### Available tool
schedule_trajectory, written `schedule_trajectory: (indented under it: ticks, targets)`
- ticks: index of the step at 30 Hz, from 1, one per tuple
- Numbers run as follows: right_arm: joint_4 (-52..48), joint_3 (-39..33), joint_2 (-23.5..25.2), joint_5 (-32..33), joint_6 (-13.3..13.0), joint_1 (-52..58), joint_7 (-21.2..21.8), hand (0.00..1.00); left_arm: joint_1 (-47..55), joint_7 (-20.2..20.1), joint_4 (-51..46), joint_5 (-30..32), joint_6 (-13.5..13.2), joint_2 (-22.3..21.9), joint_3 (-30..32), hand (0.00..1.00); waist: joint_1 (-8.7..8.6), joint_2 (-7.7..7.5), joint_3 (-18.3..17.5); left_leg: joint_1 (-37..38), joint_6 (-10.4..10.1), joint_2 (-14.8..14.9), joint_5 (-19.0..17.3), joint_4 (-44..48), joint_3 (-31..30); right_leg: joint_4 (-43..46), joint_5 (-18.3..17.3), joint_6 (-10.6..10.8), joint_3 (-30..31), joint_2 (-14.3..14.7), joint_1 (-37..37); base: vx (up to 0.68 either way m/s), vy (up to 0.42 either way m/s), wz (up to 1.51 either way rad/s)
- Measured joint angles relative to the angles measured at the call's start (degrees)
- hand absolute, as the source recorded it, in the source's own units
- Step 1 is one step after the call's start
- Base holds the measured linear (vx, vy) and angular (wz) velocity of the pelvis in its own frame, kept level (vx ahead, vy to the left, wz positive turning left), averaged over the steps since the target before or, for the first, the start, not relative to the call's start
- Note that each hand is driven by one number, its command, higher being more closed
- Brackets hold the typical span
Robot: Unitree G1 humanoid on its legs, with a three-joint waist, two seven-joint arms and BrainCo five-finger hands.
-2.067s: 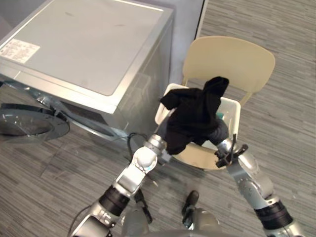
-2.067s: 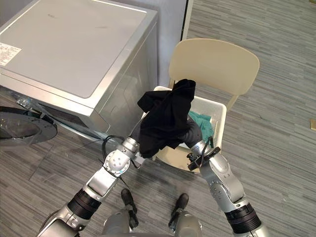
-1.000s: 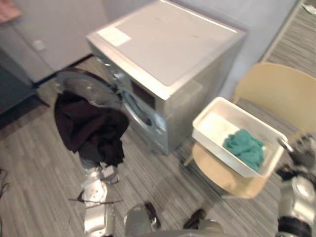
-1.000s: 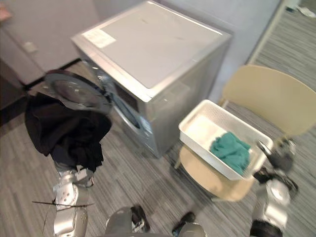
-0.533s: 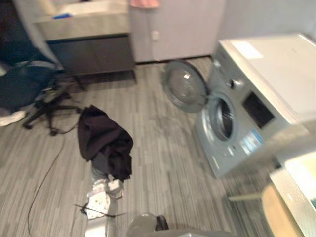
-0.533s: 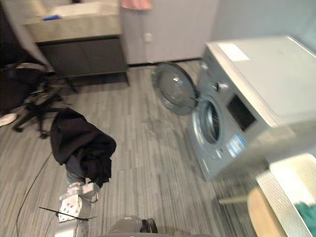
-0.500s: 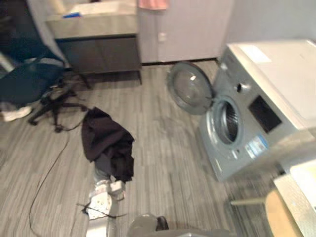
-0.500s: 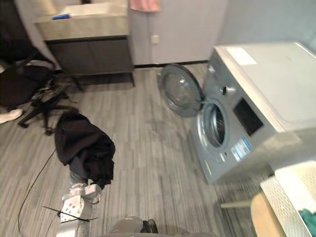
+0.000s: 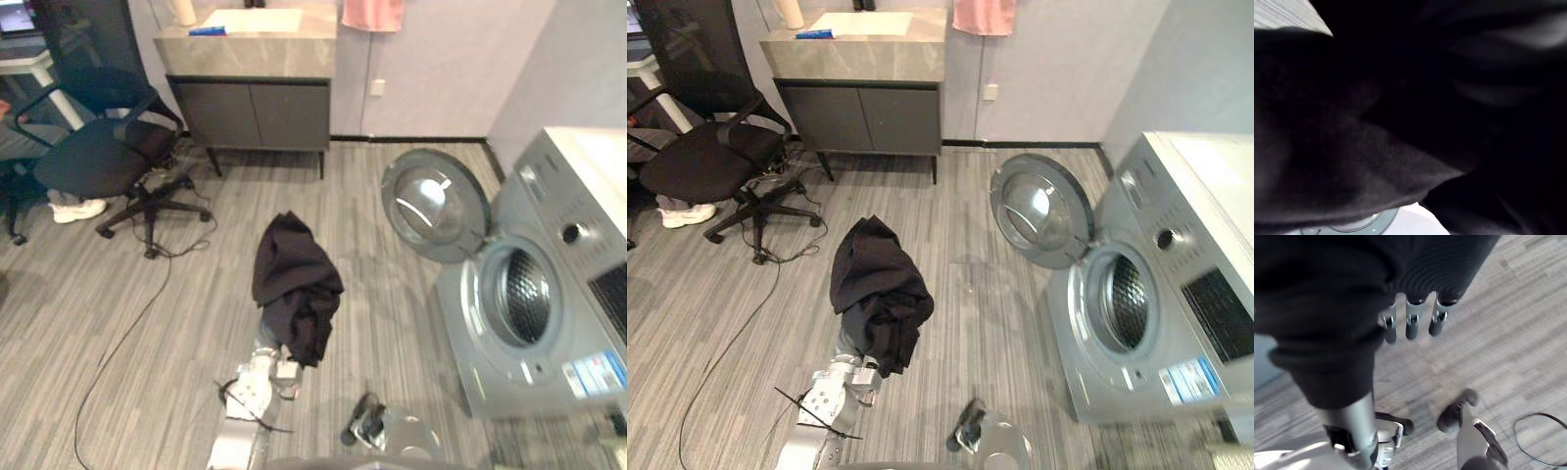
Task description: Pick up the laundry basket with both hands and put the clothes into the washing machine.
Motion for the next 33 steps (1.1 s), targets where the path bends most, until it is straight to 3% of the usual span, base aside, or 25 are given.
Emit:
schedule_trajectory:
  ticks: [1, 2, 3, 5, 6, 7, 9, 10, 11, 12, 13, 14, 15, 17, 18, 19, 20, 21, 22, 26, 27, 29, 31, 32, 33]
  targets:
    - [-0.63, 1.25, -0.04, 0.12, -0.57, 0.26, -0.84, 0.0, 0.08, -0.02, -0.02, -0.05, -0.01, -0.18, 0.09, 1.0, 0.41, 0.76, -0.15, -2.95, -3.89, 4.88, 3.5, 13.59, 3.18, -1.38, -0.79, 0.36, 1.11, 2.27, 3.53, 0.5, 0.112, -0.17]
    - [-0.82, 1.79, -0.27, -0.03, -0.54, 0.36, -1.42, 0.0, 0.16, -0.05, -0.02, -0.07, -0.02, -0.2, 0.32, 1.0, 0.87, 0.98, -0.08, -4.12, -4.12, 7.19, 7.27, 19.42, 4.44, -2.03, -1.34, 0.89, 2.55, 3.3, 5.15, 0.42, 0.108, -0.56]
    - [-0.8, 3.17, -0.56, -0.04, -0.52, 0.69, -1.93, 0.0, 0.67, -0.01, 0.06, -0.08, -0.14, -0.11, 0.72, 1.0, 1.65, 1.1, -0.33, -6.59, -3.11, 10.69, 10.97, 26.73, 5.53, -2.89, -1.61, 1.15, 4.91, 4.58, 7.15, 0.51, 0.156, -0.91]
    - [0.07, 5.62, -1.1, -0.02, -0.63, 0.85, -3.21, 0.0, 1.63, 0.21, 1.05, -0.09, -0.3, 0.92, 0.58, 1.0, 2.67, 0.57, -0.76, -12.41, 0.98, 16.69, 8.36, 36.65, 6.5, -4.79, -2.42, 2.45, 10.38, 4.84, 10.97, 0.57, 0.212, -1.16]
    - [0.38, 6.16, -1.16, -0.02, -0.63, 0.66, -3.53, 0.0, 1.64, 0.22, 1.76, -0.12, -0.29, 1.31, 0.52, 1.0, 2.85, 0.01, -0.6, -13.81, 1.96, 17.58, 7.6, 36.53, 6.45, -5.65, -2.22, 2.74, 12.06, 4.48, 11.7, 0.42, 0.217, -1.14]
    - [0.71, 7.78, -1.36, -0.04, -0.64, 0.57, -4.2, 0.0, 1.67, 0.24, 3.22, -0.12, -0.19, 1.77, 0.55, 1.0, 2.87, -0.53, -0.49, -17.0, 2.51, 18.4, 6.69, 33.84, 4.92, -7.84, -1.14, 4.49, 15.4, 3.3, 13.22, 0.39, 0.262, -1.28]
    - [1.92, 9.92, -2.36, -0.53, -0.7, 0.5, -4.59, 0.0, 1.89, 0.18, 4.29, -0.11, -0.16, 1.86, 0.47, 1.0, 3.62, -0.97, -0.39, -20.63, 1.05, 18.0, 5.77, 24.72, 0.34, -10.96, 1.2, 8.04, 20.61, 1.46, 14.63, 0.4, 0.38, -1.5]
    - [2.23, 11.86, -2.93, -1.02, -0.79, 0.23, -5.09, 0.0, 1.88, 0.18, 4.67, -0.1, -0.19, 1.57, 0.5, 1.0, 3.85, -1.03, -0.32, -22.42, 0.05, 16.15, 6.32, 12.35, -6.92, -12.2, 2.26, 9.93, 24.67, -0.11, 14.76, 0.33, 0.455, -1.34]
    - [2.23, 12.65, -3.14, -1.08, -0.89, 0.14, -5.25, 0.0, 1.86, 0.22, 4.76, -0.08, -0.22, 1.58, 0.55, 1.0, 3.87, -1.05, -0.28, -22.63, -1.12, 14.8, 7.05, 6.89, -11.11, -12.33, 2.41, 10.52, 26.63, -0.7, 14.41, 0.37, 0.62, -1.68]
    - [2.58, 13.74, -3.87, -1.17, -1.21, 0.12, -5.25, 0.0, 1.99, 0.29, 4.95, -0.09, -0.37, 1.59, 0.55, 1.0, 4.04, -0.48, -0.6, -21.27, -4.52, 11.83, 10.04, -4.75, -21.33, -12.02, 2.38, 13.67, 30.18, -1.04, 13.27, 0.2, 0.461, -1.28]
    - [2.8, 14.22, -4.63, -1.13, -1.5, 0.14, -5.2, 0.0, 2.17, 0.41, 5.11, -0.08, -0.58, 0.94, 0.53, 1.0, 4.07, 0.99, -0.88, -20.18, -6.17, 11.42, 12.74, -10.32, -26.33, -11.69, 2.07, 15.24, 32.08, -0.87, 12.65, 0.19, 0.488, -1.36]
    - [3.57, 14.65, -4.36, -1.03, -1.92, -0.67, -5.05, 0.0, 2.08, 0.65, 6.7, -0.07, -1.02, 1.61, 0.87, 1.0, 3.2, -0.35, -0.19, -20.22, -10.0, 9.96, 14.83, -8.27, -25.95, -11.33, 1.43, 16.76, 35.45, -2.41, 12.54, 0.18, 0.438, -0.81]
    - [2.91, 14.73, -2.44, -1.04, -2.47, -0.43, -5.23, 0.0, 1.18, 1.5, 8.44, -0.05, -0.79, 2.77, 1.87, 1.0, 1.99, -2.29, 0.04, -20.19, -9.67, 8.2, 13.53, -7.22, -24.81, -10.23, 0.85, 18.06, 36.73, -3.21, 12.04, 0.23, 0.508, -0.62]
    - [2.34, 17.15, -1.69, -1.43, -2.74, 0.25, -6.03, 0.0, 2.19, 2.09, 7.29, -0.04, -0.79, 2.58, 3.04, 1.0, 2.88, -4.13, 0.05, -19.8, -7.6, 8.42, 10.52, -3.7, -19.04, -8.02, 1.08, 17.73, 35.97, -3.4, 10.17, 0.18, 0.374, -1.08]
    - [1.93, 18.28, -2.11, -1.64, -2.92, 0.27, -6.03, 0.0, 2.89, 2.5, 6.94, -0.06, -0.77, 2.63, 2.99, 1.0, 3.75, -3.89, 0.31, -18.65, -6.27, 9.27, 8.38, -2.21, -14.53, -6.94, 2.48, 16.06, 33.36, -4.74, 8.71, 0.07, 0.314, -2.07]
    - [2.17, 18.38, -2.45, -2.17, -2.88, -0.33, -6.03, 0.0, 2.97, 2.61, 6.93, -0.08, -0.81, 3.1, 3.03, 1.0, 4.47, -3.83, 0.47, -16.01, -5.32, 10.0, 7.69, -3.89, -8.9, -4.72, 3.52, 13.26, 28.8, -7.05, 6.8, 0.04, 0.308, -1.95]
    - [2.35, 18.36, -2.63, -2.25, -2.87, -0.82, -6.02, 0.0, 2.98, 2.58, 6.93, -0.06, -0.83, 3.44, 3.0, 1.0, 4.66, -3.6, 0.64, -14.52, -5.23, 10.11, 7.61, -5.08, -6.61, -2.87, 3.01, 11.99, 24.75, -8.72, 5.91, 0.01, 0.334, -1.93]
    - [2.87, 18.33, -3.17, -2.42, -2.88, -1.26, -5.89, 0.0, 2.86, 2.18, 6.93, -0.07, -0.87, 4.18, 2.66, 1.0, 3.81, -3.38, 0.79, -12.08, -5.44, 10.32, 7.23, -7.39, -2.87, -0.13, 2.63, 9.19, 14.87, -11.05, 5.29, -0.02, 0.217, -1.68]
    - [3.35, 18.37, -2.95, -2.78, -2.89, -1.23, -5.52, 0.0, 2.5, 1.26, 6.93, -0.06, -0.89, 4.8, 2.49, 1.0, 3.51, -3.22, 0.73, -10.74, -5.78, 10.84, 6.87, -8.6, 0.23, 0.35, 2.33, 7.36, 8.27, -11.4, 5.52, -0.01, 0.181, -1.57]
    - [4.58, 18.24, -3.78, -3.42, -2.82, -2.1, -4.16, 0.0, 0.33, -0.13, 7.0, -0.1, -0.82, 5.9, 0.44, 1.0, 2.84, -2.17, 1.11, -10.33, -6.78, 14.42, 5.88, -8.39, 6.98, -5.16, 4.4, 7.41, 5.29, -8.0, 3.98, 0.05, 0.038, -1.15]
    - [5.05, 18.24, -4.18, -3.91, -2.76, -3.03, -4.02, 0.0, 0.05, -0.77, 7.04, -0.1, -0.8, 5.79, 0.22, 1.0, 2.52, -2.24, 1.07, -10.07, -6.88, 15.82, 5.85, -7.93, 8.83, -4.77, 4.37, 7.48, 6.5, -7.14, 2.72, 0.13, -0.081, -0.86]
    - [5.38, 17.72, -4.87, -4.8, -2.74, -4.29, -3.91, 0.0, -0.37, -1.17, 7.62, -0.09, -0.79, 5.65, 0.19, 1.0, 2.37, -0.82, 1.92, -8.91, -8.05, 18.19, 4.87, -7.12, 12.03, -0.42, 2.41, 7.12, 7.15, -7.27, -0.21, 0.14, -0.101, -0.9]
    - [5.34, 16.97, -5.25, -5.01, -2.75, -4.98, -3.66, 0.0, -1.1, -1.17, 10.05, -0.09, -0.72, 5.62, 0.28, 1.0, 2.12, -0.31, 2.19, -6.53, -10.21, 20.72, 3.19, -5.92, 13.43, 1.82, 1.64, 6.02, 8.21, -8.65, -2.35, 0.2, -0.181, -0.54]
    - [5.46, 16.97, -5.46, -5.0, -2.76, -4.46, -3.57, 0.0, -1.47, -1.16, 11.49, -0.09, -0.7, 5.18, 0.18, 1.0, 1.97, -0.16, 2.16, -5.3, -12.26, 22.8, 2.38, -4.0, 13.3, 3.23, 1.77, 7.93, 8.43, -8.4, -2.32, 0.25, -0.222, -0.3]
    - [5.63, 17.04, -5.65, -5.02, -2.76, -4.32, -3.47, 0.0, -1.61, -1.14, 12.18, -0.09, -0.45, 4.6, 0.12, 1.0, 2.0, 0.42, 1.97, -4.67, -12.38, 23.7, 2.34, -4.17, 12.69, 4.34, 0.7, 7.29, 8.49, -7.6, -2.13, 0.31, -0.284, -0.38]
